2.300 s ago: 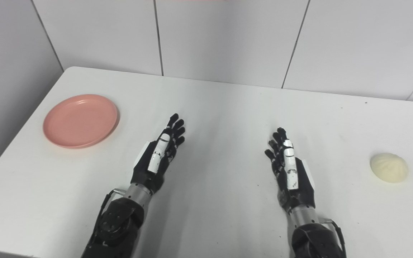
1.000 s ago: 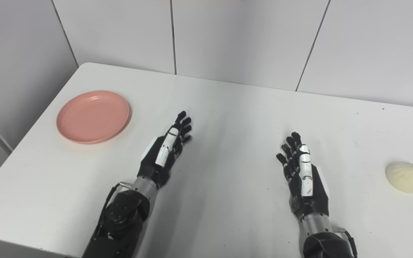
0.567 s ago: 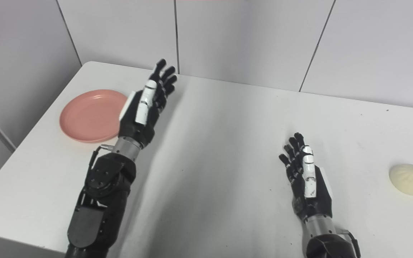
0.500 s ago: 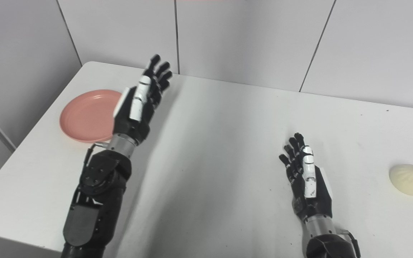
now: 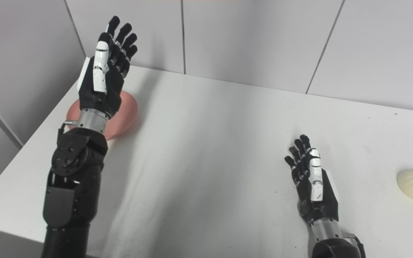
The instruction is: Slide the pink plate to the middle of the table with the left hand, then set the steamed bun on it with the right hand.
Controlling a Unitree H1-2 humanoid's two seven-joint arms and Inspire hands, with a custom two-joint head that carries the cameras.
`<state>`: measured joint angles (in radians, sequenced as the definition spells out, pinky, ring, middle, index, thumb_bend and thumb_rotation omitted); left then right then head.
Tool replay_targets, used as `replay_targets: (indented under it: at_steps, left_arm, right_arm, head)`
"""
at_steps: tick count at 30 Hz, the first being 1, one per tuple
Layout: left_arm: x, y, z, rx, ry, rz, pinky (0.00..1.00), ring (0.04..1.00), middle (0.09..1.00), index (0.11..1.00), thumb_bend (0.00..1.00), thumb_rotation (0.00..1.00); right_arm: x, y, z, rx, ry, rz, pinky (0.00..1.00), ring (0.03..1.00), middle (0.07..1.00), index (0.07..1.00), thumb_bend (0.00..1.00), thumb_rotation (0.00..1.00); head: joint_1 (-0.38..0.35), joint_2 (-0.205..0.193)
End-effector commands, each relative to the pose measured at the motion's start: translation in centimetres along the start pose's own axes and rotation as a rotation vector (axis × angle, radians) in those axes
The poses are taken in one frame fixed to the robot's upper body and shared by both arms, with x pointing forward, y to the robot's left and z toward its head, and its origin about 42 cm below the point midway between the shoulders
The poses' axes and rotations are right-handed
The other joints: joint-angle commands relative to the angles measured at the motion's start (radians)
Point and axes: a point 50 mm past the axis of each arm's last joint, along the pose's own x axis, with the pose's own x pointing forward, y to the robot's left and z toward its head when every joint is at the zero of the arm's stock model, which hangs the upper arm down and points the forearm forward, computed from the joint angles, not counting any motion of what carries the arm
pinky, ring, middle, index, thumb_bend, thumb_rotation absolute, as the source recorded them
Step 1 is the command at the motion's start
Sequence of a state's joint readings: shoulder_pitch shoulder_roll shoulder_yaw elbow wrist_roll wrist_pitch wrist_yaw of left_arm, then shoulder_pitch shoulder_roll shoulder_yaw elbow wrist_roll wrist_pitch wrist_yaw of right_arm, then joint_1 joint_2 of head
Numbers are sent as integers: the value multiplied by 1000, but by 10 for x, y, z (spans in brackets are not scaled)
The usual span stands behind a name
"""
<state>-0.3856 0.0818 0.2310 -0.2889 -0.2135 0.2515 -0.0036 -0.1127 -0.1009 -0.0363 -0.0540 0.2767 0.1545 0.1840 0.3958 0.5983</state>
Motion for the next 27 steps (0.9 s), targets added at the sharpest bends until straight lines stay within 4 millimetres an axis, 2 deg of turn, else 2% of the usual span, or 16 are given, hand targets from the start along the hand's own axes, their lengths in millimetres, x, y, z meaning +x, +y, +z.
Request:
replay_targets:
  at_steps: [1, 7, 15, 27]
  left_arm:
    - [20, 5, 22, 8, -83, 11, 976, 960, 966, 981, 483, 1000]
    - [32, 33, 32, 33, -101, 80, 1000, 980, 980, 987, 482, 1000]
    - [45, 78, 43, 81, -112, 182, 982, 967, 970, 981, 480, 1000]
    - [49, 145, 39, 105, -81, 280, 981, 965, 962, 975, 499, 1000]
  right_arm:
    - [2, -3, 4, -11, -30, 9, 1000, 1000, 1000, 1000, 202, 1000]
    - [1, -3, 5, -3, -32, 4, 1000, 1000, 1000, 1000, 202, 1000]
    - [0, -4, 7, -7, -34, 11, 1000, 1000, 1000, 1000, 184, 1000]
    - [0, -5, 8, -16, -31, 18, 1000, 1000, 1000, 1000, 178, 1000]
  head:
    - [6, -2]
    - [15, -5]
    - [33, -8]
    - [42, -4]
